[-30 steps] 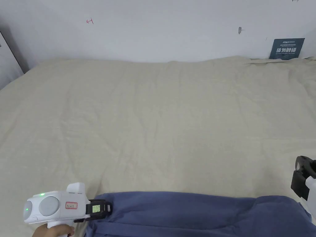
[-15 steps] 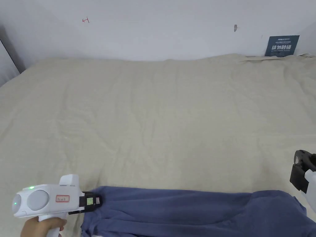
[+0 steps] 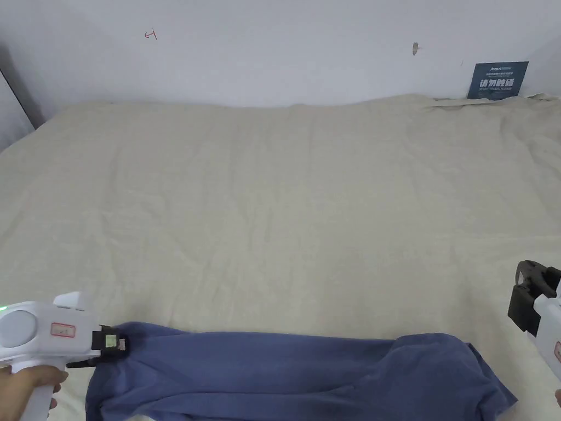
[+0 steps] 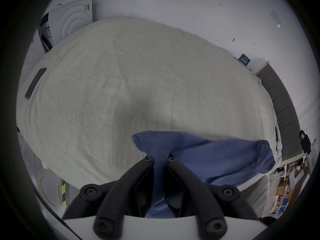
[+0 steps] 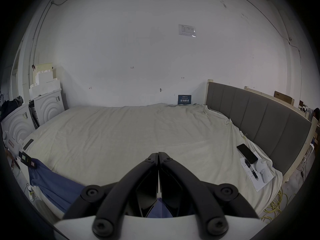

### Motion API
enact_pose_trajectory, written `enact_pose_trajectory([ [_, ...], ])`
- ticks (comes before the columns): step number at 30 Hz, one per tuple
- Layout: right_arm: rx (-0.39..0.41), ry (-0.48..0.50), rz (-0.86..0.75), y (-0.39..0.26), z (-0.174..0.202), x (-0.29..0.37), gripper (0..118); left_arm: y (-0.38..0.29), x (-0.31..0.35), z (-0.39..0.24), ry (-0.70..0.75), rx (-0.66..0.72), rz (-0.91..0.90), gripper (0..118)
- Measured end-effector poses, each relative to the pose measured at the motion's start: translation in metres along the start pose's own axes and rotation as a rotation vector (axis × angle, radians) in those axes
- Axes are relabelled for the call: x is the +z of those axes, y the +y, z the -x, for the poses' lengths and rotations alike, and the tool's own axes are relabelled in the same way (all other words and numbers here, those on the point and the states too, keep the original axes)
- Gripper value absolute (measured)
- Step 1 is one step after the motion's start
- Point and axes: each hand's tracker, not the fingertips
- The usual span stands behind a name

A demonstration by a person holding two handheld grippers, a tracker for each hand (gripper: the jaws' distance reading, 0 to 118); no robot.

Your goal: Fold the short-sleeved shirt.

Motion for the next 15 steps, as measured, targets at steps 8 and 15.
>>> enact_pose_trajectory([
  [8, -0.009, 0.005, -0.008, -0.001, -0.006, 0.01, 0, -0.001, -0.007, -0.098, -0.091, -0.146, 0.064, 5],
  [15, -0.023, -0.006, -0.01, -0.005, -0.018, 0.018, 0, -0.017, -0.03, -0.196, -0.218, -0.248, 0.135, 5],
])
